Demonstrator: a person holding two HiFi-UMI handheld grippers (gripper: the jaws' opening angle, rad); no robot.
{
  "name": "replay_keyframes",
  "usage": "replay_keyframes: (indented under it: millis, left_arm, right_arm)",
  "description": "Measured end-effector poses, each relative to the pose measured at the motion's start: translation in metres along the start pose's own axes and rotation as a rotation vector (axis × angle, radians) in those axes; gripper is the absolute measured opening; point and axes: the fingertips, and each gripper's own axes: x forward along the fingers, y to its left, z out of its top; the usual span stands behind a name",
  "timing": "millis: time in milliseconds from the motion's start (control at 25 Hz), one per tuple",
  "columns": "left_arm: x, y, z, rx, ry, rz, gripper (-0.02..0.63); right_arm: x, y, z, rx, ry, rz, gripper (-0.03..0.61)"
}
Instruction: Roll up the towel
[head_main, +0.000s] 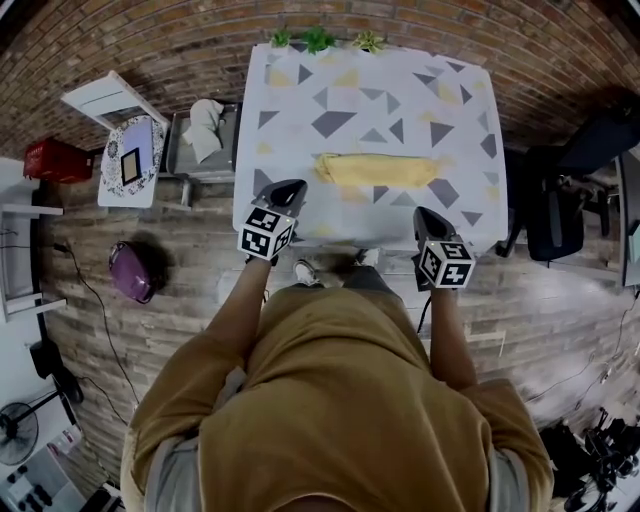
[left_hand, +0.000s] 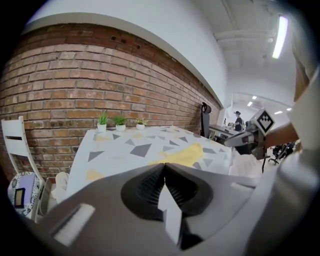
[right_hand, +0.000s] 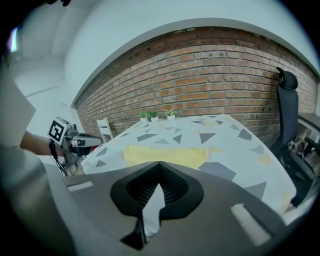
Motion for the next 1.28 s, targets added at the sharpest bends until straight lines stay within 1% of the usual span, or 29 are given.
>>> replay_keyframes:
  millis: [160,280,400,520,720,880,1080,1280]
  left_arm:
    - [0.0,0.005,0.017,0.021,-0.012,0.026,0.063]
    - [-0.005,0.008,0.038,0.058,-0.038,0.045,0.063]
    - [-0.011,0.014,0.063,0.096,-0.079,0.077,0.063]
    - [-0.019,0.019,0.083,0.114,-0.116,0.107,0.063]
    - [-0.028,0.024,0.12,0.129,-0.186,0.145,0.063]
    - [-0.04,0.027,0.155,0.149,-0.257,0.184,0.063]
    - [-0.062,0.028,0.202,0.199,-0.348,0.229,0.063]
    - [-0.09,0.03,0.243,0.223,-0.437,0.277,0.063]
  right_arm:
    - [0.001,-0.007,0.012,-0.023,-0.011,0.022,0.003]
    - [0.003,-0.011,0.026,-0.052,-0.032,0.042,0.003]
    - [0.003,-0.017,0.049,-0.076,-0.071,0.049,0.003]
    - [0.002,-0.021,0.075,-0.072,-0.125,0.05,0.003]
    - [-0.001,-0.024,0.126,-0.066,-0.221,0.057,0.003]
    - [-0.008,-0.025,0.166,-0.087,-0.295,0.074,0.003]
    - [-0.024,-0.036,0.203,-0.121,-0.356,0.065,0.003]
    - [-0.047,-0.044,0.243,-0.143,-0.443,0.052,0.003]
